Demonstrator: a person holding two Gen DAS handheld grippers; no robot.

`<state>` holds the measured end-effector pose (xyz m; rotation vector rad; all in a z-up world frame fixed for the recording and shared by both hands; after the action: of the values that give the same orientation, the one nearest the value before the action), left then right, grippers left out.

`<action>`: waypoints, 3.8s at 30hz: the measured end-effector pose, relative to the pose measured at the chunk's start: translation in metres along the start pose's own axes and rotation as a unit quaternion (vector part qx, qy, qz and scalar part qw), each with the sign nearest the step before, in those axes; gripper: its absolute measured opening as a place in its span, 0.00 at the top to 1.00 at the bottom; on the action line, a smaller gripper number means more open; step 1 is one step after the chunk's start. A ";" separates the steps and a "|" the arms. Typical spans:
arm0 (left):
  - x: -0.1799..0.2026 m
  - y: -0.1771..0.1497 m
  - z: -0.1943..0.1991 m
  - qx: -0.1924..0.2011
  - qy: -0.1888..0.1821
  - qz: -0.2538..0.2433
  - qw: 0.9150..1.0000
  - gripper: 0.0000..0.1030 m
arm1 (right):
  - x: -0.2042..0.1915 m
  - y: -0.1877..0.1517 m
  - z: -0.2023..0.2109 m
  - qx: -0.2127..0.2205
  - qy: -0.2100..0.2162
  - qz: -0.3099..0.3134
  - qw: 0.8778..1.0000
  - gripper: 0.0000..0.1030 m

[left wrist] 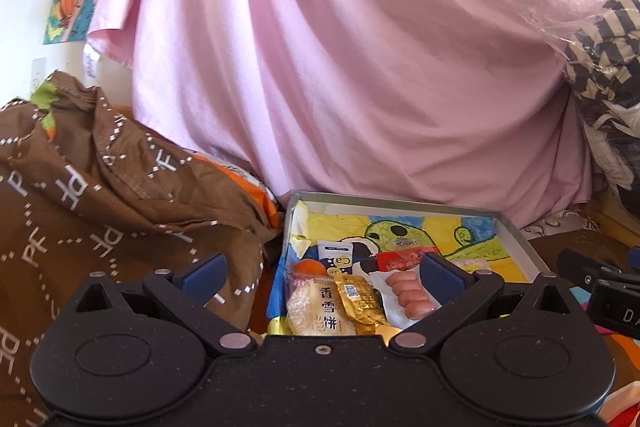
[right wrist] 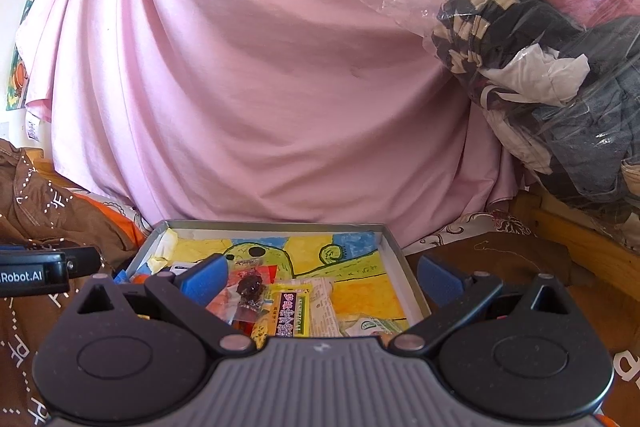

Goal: Organize snacks

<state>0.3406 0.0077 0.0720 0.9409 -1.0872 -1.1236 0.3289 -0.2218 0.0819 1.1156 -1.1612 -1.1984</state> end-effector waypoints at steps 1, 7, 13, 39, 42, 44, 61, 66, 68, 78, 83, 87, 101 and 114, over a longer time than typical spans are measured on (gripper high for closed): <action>0.000 0.000 0.002 0.000 0.002 0.002 1.000 0.01 | 0.000 0.000 0.001 0.001 0.000 0.001 1.000 0.00; -0.001 -0.004 0.010 -0.007 0.010 0.009 1.000 0.01 | 0.001 -0.003 0.010 0.001 0.003 -0.003 1.000 0.00; -0.001 -0.011 0.020 -0.013 0.008 0.011 1.000 0.01 | -0.004 -0.004 0.021 0.007 0.014 0.000 1.000 0.00; -0.016 -0.044 0.035 -0.049 0.014 0.001 0.999 0.01 | -0.014 -0.022 0.043 0.001 0.024 -0.013 1.000 0.00; -0.016 -0.047 0.036 -0.053 0.010 -0.004 0.999 0.01 | -0.015 -0.023 0.045 0.001 0.025 -0.012 1.000 0.00; -0.017 -0.048 0.038 -0.054 0.010 -0.007 0.998 0.01 | -0.015 -0.024 0.047 0.000 0.025 -0.012 1.000 0.00; -0.028 -0.072 0.060 -0.079 0.014 -0.010 0.997 0.01 | -0.019 -0.045 0.059 -0.027 0.026 -0.021 0.999 0.00; -0.031 -0.080 0.069 -0.083 0.008 -0.007 0.996 0.01 | -0.022 -0.049 0.065 -0.030 0.029 -0.023 0.999 0.00; -0.033 -0.086 0.073 -0.091 0.008 -0.003 0.996 0.01 | -0.023 -0.052 0.066 -0.034 0.029 -0.021 0.999 0.00; -0.051 -0.118 0.089 -0.133 0.027 -0.001 0.991 0.01 | -0.031 -0.062 0.085 -0.034 0.032 -0.019 0.999 0.00; -0.055 -0.126 0.096 -0.152 0.031 0.006 0.988 0.01 | -0.031 -0.063 0.096 -0.026 0.023 -0.014 0.999 0.00; -0.051 -0.129 0.101 -0.156 0.022 -0.005 0.988 0.01 | -0.033 -0.069 0.105 -0.028 0.020 -0.005 0.999 0.00; -0.055 -0.136 0.116 -0.154 0.025 -0.007 0.988 0.01 | -0.032 -0.086 0.128 -0.034 0.026 -0.001 0.999 0.00; -0.052 -0.138 0.130 -0.143 0.015 -0.018 0.990 0.01 | -0.027 -0.107 0.137 -0.060 0.012 -0.012 0.998 0.00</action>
<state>0.1807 0.0269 -0.0405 0.7502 -0.8608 -1.2528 0.1828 -0.2017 -0.0139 1.0528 -1.0457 -1.2525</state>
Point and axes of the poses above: each gripper's, at about its wrist camera, not at the fingertips, and z roughly against the way its jaws point, x to its right, y to its top, the point moved 10 cm from there along -z, roughly the way its jaws point, and after that the axes turned 7 degrees about x, right-handed, at the moved point
